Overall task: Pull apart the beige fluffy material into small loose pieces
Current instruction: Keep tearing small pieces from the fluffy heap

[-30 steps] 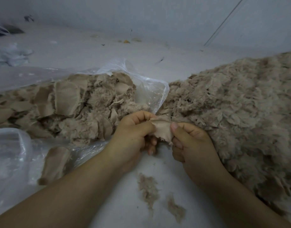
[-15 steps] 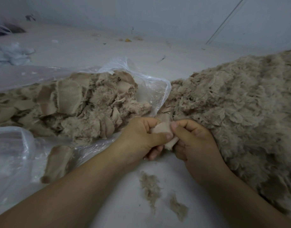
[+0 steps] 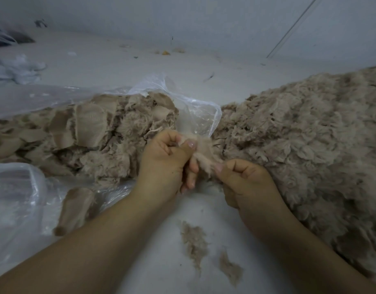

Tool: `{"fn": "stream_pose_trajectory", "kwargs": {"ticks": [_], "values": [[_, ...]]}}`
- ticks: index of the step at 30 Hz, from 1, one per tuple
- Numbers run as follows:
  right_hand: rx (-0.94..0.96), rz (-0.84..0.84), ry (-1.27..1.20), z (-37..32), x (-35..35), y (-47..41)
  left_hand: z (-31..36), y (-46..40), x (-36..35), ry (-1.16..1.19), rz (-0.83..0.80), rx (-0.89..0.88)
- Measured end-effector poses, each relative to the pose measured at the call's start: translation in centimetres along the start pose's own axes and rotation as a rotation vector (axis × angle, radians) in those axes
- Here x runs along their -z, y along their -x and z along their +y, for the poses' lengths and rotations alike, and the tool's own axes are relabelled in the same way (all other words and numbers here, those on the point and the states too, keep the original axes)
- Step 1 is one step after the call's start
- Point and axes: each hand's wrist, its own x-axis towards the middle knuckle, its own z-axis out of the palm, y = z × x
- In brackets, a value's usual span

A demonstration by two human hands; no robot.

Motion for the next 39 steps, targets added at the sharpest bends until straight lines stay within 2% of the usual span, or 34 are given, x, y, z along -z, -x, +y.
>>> {"fn": "stream_pose_trajectory", "kwargs": {"ticks": [4, 7, 8, 13, 15, 17, 19, 21, 25, 28, 32, 36, 39], "values": [[-0.032, 0.021, -0.049, 0.0, 0.1, -0.1, 0.1, -0.9, 0.8, -0.083, 0.281, -0.129], [-0.054, 0.036, -0.066, 0.1, 0.1, -0.2, 0.2, -1.2, 0.8, -0.036, 0.300, -0.072], [-0.060, 0.032, -0.074, 0.0, 0.1, -0.2, 0.2, -1.2, 0.8, -0.123, 0.281, -0.073], [-0.077, 0.010, -0.122, -0.1, 0.1, -0.2, 0.3, -0.6, 0.7, -0.845, 0.149, -0.224], [-0.087, -0.002, -0.143, -0.2, 0.1, -0.2, 0.3, -0.5, 0.6, -0.949, 0.105, -0.328], [-0.092, -0.012, -0.157, -0.2, 0.2, -0.1, 0.2, -0.2, 0.4, -1.015, -0.040, -0.416], [-0.083, -0.028, -0.165, -0.3, 0.2, -0.1, -0.2, 0.1, 0.0, -1.153, -0.182, -0.430], [-0.077, -0.048, -0.159, -0.4, 0.1, -0.1, -0.6, 0.3, -0.4, -1.251, -0.215, -0.424], [-0.075, -0.031, -0.163, -0.4, 0.0, -0.1, -0.6, 0.1, -0.4, -1.181, -0.127, -0.578], [-0.067, 0.014, -0.145, -0.2, -0.1, -0.1, -0.8, 0.4, -0.3, -1.111, -0.159, -0.582], [-0.058, 0.015, -0.090, -0.2, -0.2, -0.2, -1.5, 1.3, -1.0, -0.908, -0.223, -0.392], [-0.064, 0.036, -0.124, -0.3, -0.3, -0.2, -2.0, 1.8, -2.1, -0.596, -0.110, -0.057], [-0.073, 0.059, -0.157, -0.4, -0.4, -0.1, -2.5, 3.3, -3.0, -0.491, -0.024, 0.037]]}}
